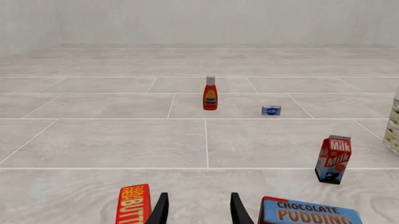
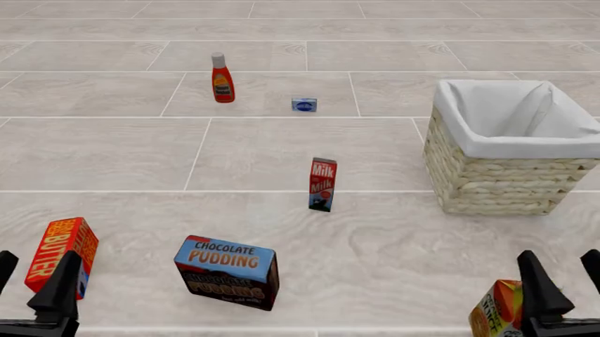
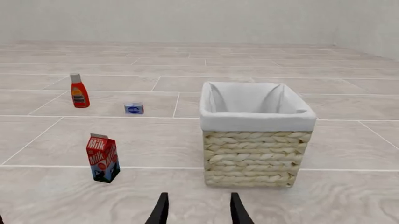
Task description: Pick the milk and place it in the basket.
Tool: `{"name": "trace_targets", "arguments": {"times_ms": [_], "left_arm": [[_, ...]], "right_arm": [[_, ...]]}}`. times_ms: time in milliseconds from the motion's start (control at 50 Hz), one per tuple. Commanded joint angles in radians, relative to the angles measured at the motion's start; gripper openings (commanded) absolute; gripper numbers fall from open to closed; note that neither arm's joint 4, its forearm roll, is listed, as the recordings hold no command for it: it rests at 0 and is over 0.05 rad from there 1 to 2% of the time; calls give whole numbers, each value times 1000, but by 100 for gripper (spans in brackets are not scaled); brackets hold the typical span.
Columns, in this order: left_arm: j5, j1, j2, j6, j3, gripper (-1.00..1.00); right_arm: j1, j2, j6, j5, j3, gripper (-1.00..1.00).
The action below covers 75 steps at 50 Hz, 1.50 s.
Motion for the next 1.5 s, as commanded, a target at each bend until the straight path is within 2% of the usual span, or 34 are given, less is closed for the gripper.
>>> {"name": "trace_targets", "arguments": {"times_ms": [20, 120, 180, 200, 240, 300, 360, 400, 440, 520, 580, 660, 840, 900, 940, 960, 1120, 1240, 1260, 1320, 1440, 1500], "left_arm": [[-1, 0, 5, 0, -3, 100], [-1, 0, 5, 0, -3, 100], [-1, 0, 4, 0, -3, 100], [-1, 0, 5, 0, -3, 100], [-1, 0, 5, 0, -3, 100], [-1, 0, 5, 0, -3, 100], [-1, 0, 5, 0, -3, 100], [-1, 0, 4, -1, -3, 100], [-1, 0, 5, 0, -3, 100], [-1, 0, 5, 0, -3, 100], [-1, 0, 5, 0, -3, 100], [-1, 0, 4, 0, -3, 100], [-1, 0, 5, 0, -3, 100], [-1, 0, 5, 0, -3, 100], [-1, 0, 5, 0, -3, 100], [-1, 0, 5, 0, -3, 100], [-1, 0, 5, 0, -3, 100], [-1, 0, 5, 0, -3, 100], [-1, 0, 5, 0, -3, 100], [-1, 0, 5, 0, -3, 100], [-1, 0, 5, 0, -3, 100], [-1, 0, 5, 0, -3, 100]], "right_arm": [[-25, 151, -1, -118, -4, 100], [-9, 290, -74, -174, -64, 100], [2, 323, -79, -159, -109, 100], [24, 379, -134, -151, -158, 100], [43, 404, -152, -145, -181, 100], [100, 435, -202, -100, -265, 100], [162, 498, -224, -68, -346, 100], [186, 548, -268, -51, -399, 100], [196, 569, -290, -44, -418, 100], [239, 643, -352, 17, -529, 100], [275, 707, -375, 71, -612, 100], [301, 812, -443, 124, -720, 100], [356, 1066, -530, 272, -975, 100], [374, 1119, -522, 314, -1036, 100], [372, 1163, -539, 335, -1069, 100], [376, 1194, -526, 360, -1106, 100], [404, 1337, -552, 466, -1235, 100], [423, 1428, -531, 548, -1358, 100], [446, 1463, -512, 590, -1407, 100], [445, 1494, -516, 611, -1441, 100], [463, 1592, -487, 690, -1533, 100], [449, 1626, -498, 709, -1562, 100]]}}
